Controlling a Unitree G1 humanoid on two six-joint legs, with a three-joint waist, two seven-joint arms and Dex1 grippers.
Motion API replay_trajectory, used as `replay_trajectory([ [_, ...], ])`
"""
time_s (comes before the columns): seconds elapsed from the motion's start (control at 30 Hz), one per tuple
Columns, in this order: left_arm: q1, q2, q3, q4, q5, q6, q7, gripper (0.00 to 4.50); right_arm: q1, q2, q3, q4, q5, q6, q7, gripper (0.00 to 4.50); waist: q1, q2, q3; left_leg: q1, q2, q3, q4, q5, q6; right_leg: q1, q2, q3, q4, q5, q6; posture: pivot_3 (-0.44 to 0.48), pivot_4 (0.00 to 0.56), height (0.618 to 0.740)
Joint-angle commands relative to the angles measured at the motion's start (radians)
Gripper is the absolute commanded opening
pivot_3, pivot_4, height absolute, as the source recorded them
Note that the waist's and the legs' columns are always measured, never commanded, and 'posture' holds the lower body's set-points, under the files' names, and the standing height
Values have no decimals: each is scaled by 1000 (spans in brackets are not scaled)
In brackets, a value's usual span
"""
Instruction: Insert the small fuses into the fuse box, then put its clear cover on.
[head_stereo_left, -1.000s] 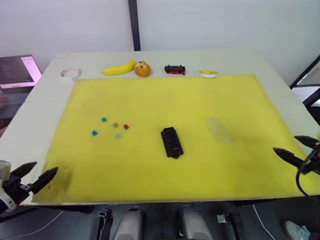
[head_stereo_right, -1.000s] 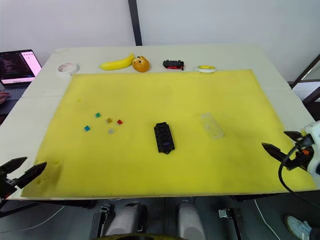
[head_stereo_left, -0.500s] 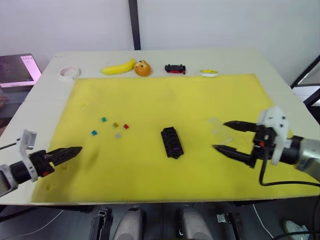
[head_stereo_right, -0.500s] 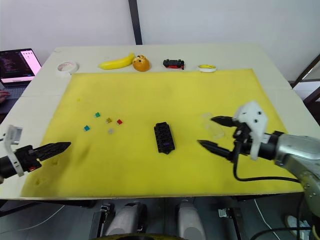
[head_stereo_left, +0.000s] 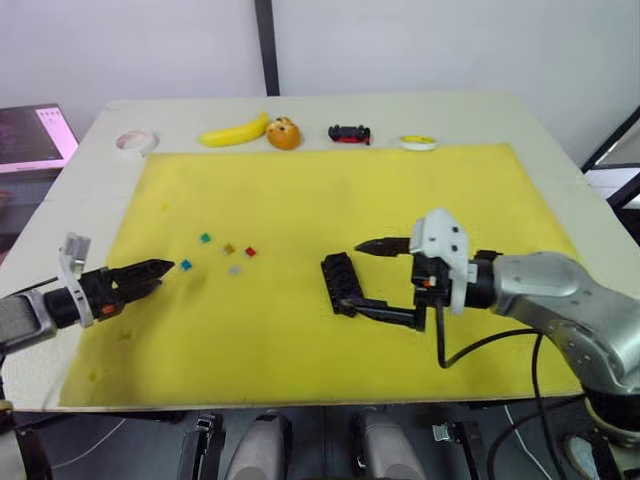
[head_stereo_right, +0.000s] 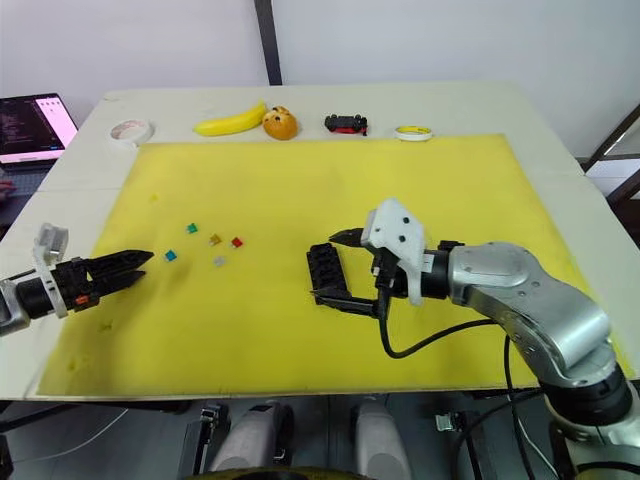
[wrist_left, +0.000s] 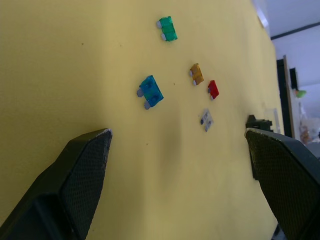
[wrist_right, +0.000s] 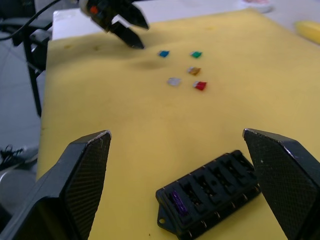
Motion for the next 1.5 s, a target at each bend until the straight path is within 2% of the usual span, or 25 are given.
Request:
replay_trajectory([
  [0.03,-63,-5,35,61,-4,51,30,4500,-33,8,31,-1,-36,-36,16,4480,2,0,0,0,0,0,0,0,0,0,0,0,0,0,0,0,150,740],
  [0.2,-35,-37,53,66,-5,66,33,4500,-88,30,94,13,-63,-39,35,4480,-3,0,0,0,-1,-1,0,0,0,0,0,0,0,0,0,0,150,740],
  [0.43,-130,-73,104,177,4,135,95,4500,-136,66,167,58,-125,-65,61,4480,2,-1,-1,0,-1,-1,0,0,-1,0,0,-1,1,0,0,0,150,740],
  [0.5,-123,-75,73,162,11,162,94,4500,-150,79,182,74,-145,-69,65,4480,2,-1,-1,0,-2,-1,0,0,-1,0,0,-1,1,0,0,0,150,740],
  [0.67,-127,-88,86,159,11,199,99,4500,-169,79,216,96,-186,-90,102,4480,2,-1,-1,0,-2,-1,0,1,-2,0,0,0,1,0,0,0,150,740],
  [0.83,-159,-118,100,164,24,199,123,4500,-169,88,222,109,-205,-99,115,4480,4,-1,-1,0,-2,-1,1,1,-2,0,0,-1,1,0,0,0,150,740],
  [1.23,-226,-216,214,125,55,205,267,4500,-165,103,214,128,-239,-99,118,4480,7,-2,-1,0,-3,-2,1,2,-3,0,-1,-1,2,0,0,0,150,740],
  [1.5,-261,-197,258,157,69,201,304,4500,-158,102,206,130,-250,-101,127,4480,4,-2,-1,0,-3,-3,1,2,-4,0,-1,-1,3,0,0,0,150,740],
])
